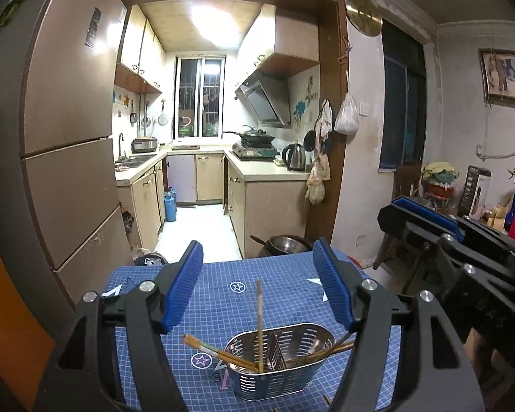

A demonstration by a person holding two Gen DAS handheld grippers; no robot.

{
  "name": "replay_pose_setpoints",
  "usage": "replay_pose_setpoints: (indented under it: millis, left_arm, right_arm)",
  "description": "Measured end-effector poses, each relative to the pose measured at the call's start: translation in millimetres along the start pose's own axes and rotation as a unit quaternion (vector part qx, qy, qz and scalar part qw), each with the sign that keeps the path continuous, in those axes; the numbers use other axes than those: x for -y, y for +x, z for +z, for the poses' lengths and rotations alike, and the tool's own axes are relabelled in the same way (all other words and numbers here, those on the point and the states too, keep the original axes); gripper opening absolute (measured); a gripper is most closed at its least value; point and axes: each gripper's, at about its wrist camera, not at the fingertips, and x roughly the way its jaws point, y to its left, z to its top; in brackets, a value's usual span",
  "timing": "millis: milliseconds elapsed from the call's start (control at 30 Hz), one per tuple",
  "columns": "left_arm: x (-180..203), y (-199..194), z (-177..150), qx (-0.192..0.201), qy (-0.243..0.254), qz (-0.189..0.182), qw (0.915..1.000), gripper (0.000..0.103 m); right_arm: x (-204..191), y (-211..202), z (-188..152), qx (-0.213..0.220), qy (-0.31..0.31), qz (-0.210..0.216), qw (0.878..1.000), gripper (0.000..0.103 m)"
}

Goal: Organize utensils
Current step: 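Lower the chopsticks into the holder and open both tools, then move both tools back over the remaining chopsticks on the table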

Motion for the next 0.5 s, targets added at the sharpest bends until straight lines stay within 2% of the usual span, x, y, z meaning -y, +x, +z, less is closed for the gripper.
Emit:
replay_pose_setpoints:
  millis: [167, 300, 367, 433, 500]
  left_arm:
    - [2.6, -25.1, 10.0, 0.024, 0.0, 0.0, 0.9997, 0.068]
    - [5.0, -60.9, 12.0, 0.053, 0.007, 0.001, 0.9986, 0.071]
    - [5.0, -93.5, 3.1, 0.084, 0.02, 0.006, 0.9962, 0.076]
    - [5.2, -133.2, -20.6, 0.12, 0.035, 0.013, 0.9921, 0.084]
    - [4.7, -162.4, -53.9, 0.14, 0.043, 0.025, 0.9889, 0.085]
  right_arm:
    - [-7.9, -22.2, 12.1, 0.018, -0.014, -0.002, 1.0, 0.023]
    - [-19.1, -55.8, 20.6, 0.038, -0.029, 0.001, 0.999, 0.031]
    - [-26.2, -84.3, 16.9, 0.053, -0.034, 0.008, 0.998, 0.035]
    - [-33.6, -119.5, 1.9, 0.072, -0.035, 0.018, 0.997, 0.038]
    - [-40.7, -158.5, -30.4, 0.085, -0.035, 0.027, 0.995, 0.038]
